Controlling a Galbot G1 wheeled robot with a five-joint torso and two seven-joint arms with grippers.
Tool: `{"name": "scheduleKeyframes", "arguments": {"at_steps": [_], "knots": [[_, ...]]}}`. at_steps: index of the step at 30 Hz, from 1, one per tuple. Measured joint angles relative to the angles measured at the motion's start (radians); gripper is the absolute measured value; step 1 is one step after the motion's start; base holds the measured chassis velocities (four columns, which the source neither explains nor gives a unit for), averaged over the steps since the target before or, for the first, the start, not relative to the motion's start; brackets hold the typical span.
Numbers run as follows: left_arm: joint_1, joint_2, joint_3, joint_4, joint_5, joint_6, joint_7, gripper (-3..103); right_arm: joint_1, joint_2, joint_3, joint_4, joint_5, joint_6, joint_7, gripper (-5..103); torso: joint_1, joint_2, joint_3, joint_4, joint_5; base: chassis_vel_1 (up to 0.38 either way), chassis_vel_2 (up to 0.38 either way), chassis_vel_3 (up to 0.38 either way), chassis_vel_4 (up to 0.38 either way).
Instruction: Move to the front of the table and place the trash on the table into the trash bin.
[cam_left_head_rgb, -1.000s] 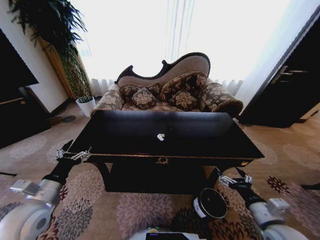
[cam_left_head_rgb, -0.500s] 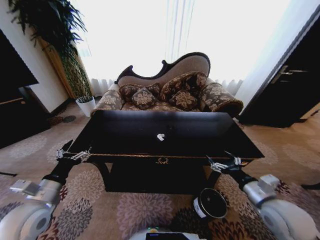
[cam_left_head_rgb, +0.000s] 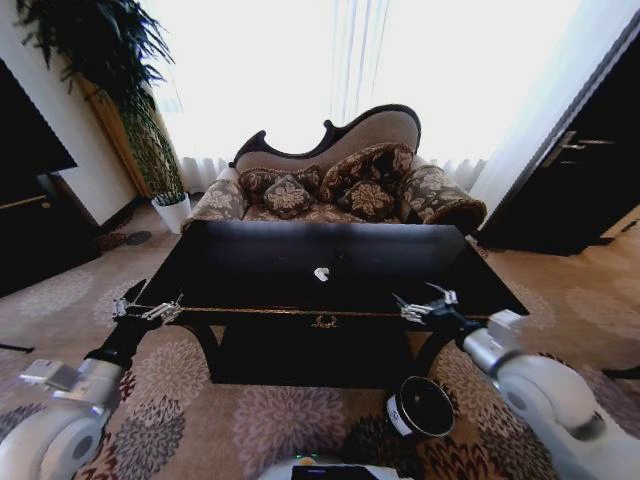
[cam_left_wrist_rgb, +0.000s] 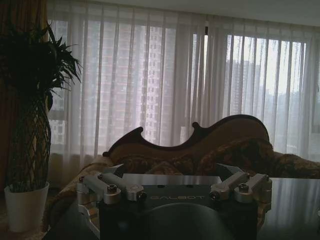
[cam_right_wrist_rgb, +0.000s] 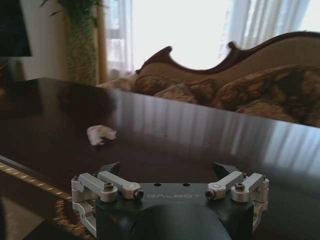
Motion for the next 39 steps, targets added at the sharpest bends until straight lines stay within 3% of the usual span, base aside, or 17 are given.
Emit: {"name": "scheduleKeyframes", "arguments": {"at_steps": [9,16,18,21,23,31,35,37,39], "knots": [[0.000,0.000,0.000,0.000,0.000,0.000,0.000,100,0.114,-0.203,-0.070,-0.049,0.142,-0.034,0.027,100,0.000,0.000,0.000,-0.0001,-0.0003,0.000,0.000,0.000,0.000],[0.000,0.000,0.000,0.000,0.000,0.000,0.000,100,0.231,-0.286,-0.153,-0.113,0.207,-0.049,0.039,100,0.000,0.000,0.000,-0.0002,-0.0003,0.000,0.000,0.000,0.000],[0.000,0.000,0.000,0.000,0.000,0.000,0.000,100,0.353,-0.309,-0.244,-0.149,0.236,-0.060,0.049,100,0.000,0.000,0.000,0.0001,-0.0005,0.000,0.000,0.000,0.000],[0.000,0.000,0.000,0.000,0.000,0.000,0.000,100,0.434,-0.317,-0.314,-0.171,0.248,-0.065,0.053,100,0.000,0.000,0.000,0.0000,-0.0004,0.000,0.000,0.000,0.000],[0.000,0.000,0.000,0.000,0.000,0.000,0.000,100,0.555,-0.319,-0.443,-0.194,0.259,-0.075,0.059,100,0.000,0.000,0.000,0.0001,-0.0003,0.000,0.000,0.000,0.000],[0.000,0.000,0.000,0.000,0.000,0.000,0.000,100,0.737,-0.309,-0.627,-0.221,0.257,-0.092,0.060,100,0.000,0.000,0.000,-0.0002,-0.0006,0.000,0.000,0.000,0.000],[0.000,0.000,0.000,0.000,0.000,0.000,0.000,100,0.911,-0.272,-0.796,-0.262,0.259,-0.108,0.078,100,0.000,0.000,0.000,0.0000,-0.0006,0.000,0.000,0.000,0.000],[0.000,0.000,0.000,0.000,0.000,0.000,0.000,100,0.921,-0.269,-0.807,-0.264,0.259,-0.110,0.079,100,0.000,0.000,0.000,0.0000,-0.0007,0.000,0.000,0.000,0.000],[0.000,0.000,0.000,0.000,0.000,0.000,0.000,100,0.989,-0.238,-0.891,-0.282,0.262,-0.128,0.093,100,0.000,0.000,0.000,0.0000,-0.0004,0.000,0.000,0.000,0.000]]}}
